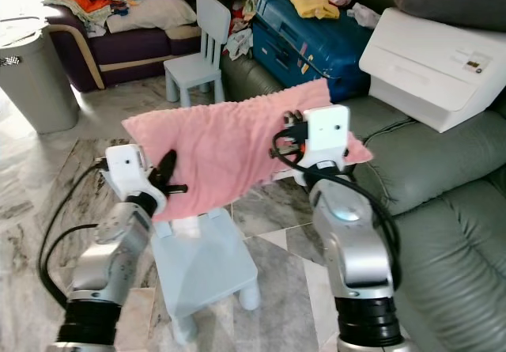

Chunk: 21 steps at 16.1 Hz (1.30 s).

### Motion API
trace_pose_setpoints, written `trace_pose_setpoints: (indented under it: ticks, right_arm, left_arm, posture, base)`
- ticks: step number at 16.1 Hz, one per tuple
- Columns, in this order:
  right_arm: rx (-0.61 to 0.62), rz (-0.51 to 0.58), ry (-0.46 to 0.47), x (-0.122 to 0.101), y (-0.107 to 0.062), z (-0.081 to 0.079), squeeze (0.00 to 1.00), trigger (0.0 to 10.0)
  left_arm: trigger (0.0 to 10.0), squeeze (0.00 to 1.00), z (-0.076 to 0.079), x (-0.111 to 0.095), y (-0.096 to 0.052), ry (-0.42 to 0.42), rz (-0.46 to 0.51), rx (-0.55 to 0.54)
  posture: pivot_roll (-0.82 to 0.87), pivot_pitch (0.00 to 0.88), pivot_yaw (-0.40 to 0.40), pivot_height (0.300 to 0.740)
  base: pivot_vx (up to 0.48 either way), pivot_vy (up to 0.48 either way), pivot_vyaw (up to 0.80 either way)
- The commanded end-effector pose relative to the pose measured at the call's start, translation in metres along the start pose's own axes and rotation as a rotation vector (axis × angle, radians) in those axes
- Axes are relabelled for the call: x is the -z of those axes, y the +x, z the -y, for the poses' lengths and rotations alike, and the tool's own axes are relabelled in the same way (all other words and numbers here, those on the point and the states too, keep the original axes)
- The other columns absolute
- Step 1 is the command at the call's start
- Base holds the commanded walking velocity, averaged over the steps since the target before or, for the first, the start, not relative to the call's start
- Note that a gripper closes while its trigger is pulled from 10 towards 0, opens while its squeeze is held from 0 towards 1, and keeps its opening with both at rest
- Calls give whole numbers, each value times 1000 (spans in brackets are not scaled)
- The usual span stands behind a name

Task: Move the pillow to the sofa

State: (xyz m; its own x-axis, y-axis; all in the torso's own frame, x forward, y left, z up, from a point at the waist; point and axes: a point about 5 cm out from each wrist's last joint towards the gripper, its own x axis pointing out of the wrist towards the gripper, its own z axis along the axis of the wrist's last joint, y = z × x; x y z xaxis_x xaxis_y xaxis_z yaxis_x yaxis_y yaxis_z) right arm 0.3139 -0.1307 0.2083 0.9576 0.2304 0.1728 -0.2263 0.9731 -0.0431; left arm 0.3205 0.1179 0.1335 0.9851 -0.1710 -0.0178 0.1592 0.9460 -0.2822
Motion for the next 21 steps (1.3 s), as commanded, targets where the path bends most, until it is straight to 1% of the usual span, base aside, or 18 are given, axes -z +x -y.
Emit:
trace_pose_setpoints:
  ticks: [1, 4, 21]
  right_arm:
    - [-15, 32, 1, -7, 1, -5, 0, 10000]
    - [-17, 32, -4, -7, 0, -5, 0, 10000]
    - [-18, 31, -12, -8, 0, -3, 0, 10000]
  left_arm:
    - [10000, 0, 0, -5, 0, -2, 17, 12]
    - [10000, 0, 0, -5, -1, -14, 18, 18]
    - [10000, 0, -1, -4, -1, -32, 21, 17]
  posture:
    - [-106, 18, -3, 740]
    - [-108, 19, -2, 740]
    - [-112, 13, -8, 740]
  base:
    - [0, 0, 0]
    - [0, 0, 0]
    - [0, -301, 0]
